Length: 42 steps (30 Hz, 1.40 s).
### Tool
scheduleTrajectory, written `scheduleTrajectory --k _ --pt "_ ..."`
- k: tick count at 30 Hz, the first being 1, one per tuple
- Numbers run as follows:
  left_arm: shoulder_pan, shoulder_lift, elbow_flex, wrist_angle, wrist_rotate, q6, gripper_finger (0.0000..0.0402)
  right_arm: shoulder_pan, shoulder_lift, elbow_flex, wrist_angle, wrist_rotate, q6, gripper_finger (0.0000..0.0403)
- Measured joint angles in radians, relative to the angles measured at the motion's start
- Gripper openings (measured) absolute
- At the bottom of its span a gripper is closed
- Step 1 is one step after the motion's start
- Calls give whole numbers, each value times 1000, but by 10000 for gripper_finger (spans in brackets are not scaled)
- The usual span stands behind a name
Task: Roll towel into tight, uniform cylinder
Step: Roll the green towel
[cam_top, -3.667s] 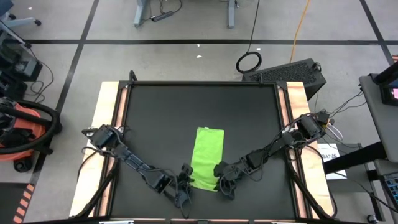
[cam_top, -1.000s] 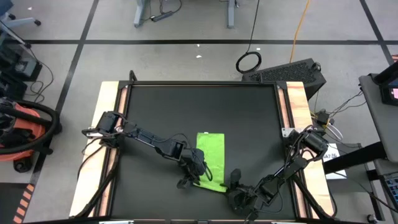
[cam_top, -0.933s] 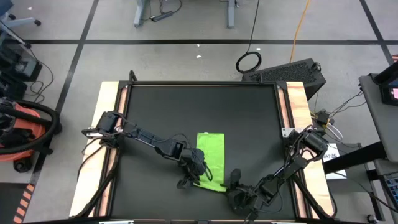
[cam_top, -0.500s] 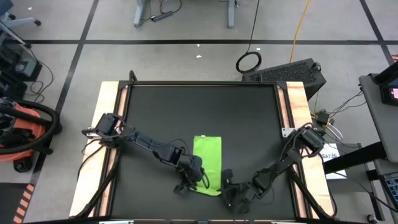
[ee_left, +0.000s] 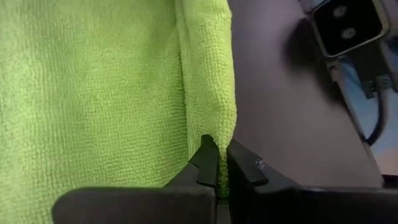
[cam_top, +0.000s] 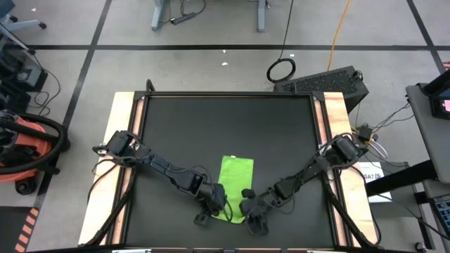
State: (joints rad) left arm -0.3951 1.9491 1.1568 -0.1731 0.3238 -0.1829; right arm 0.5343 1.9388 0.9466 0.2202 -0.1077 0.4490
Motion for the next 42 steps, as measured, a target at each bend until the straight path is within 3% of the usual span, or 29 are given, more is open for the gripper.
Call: scheduleTrajectory --k 8,15,25,32,42 --pt "-4 0 0 -22 -20 -72 31 -17 -2 0 -2 -44 89 7" --pt "-3 0 -1 -40 -19 -78 54 -17 -2 -1 -7 -53 137 38" --pt "-8 0 26 -125 -84 -71 174 -34 -2 -1 -24 -83 168 41" --pt "-47 -3 104 -304 -235 -8 203 -50 -2 -2 -29 -119 180 41" --pt "-195 -4 191 -416 -611 172 203 -57 -2 -2 -15 -138 195 41"
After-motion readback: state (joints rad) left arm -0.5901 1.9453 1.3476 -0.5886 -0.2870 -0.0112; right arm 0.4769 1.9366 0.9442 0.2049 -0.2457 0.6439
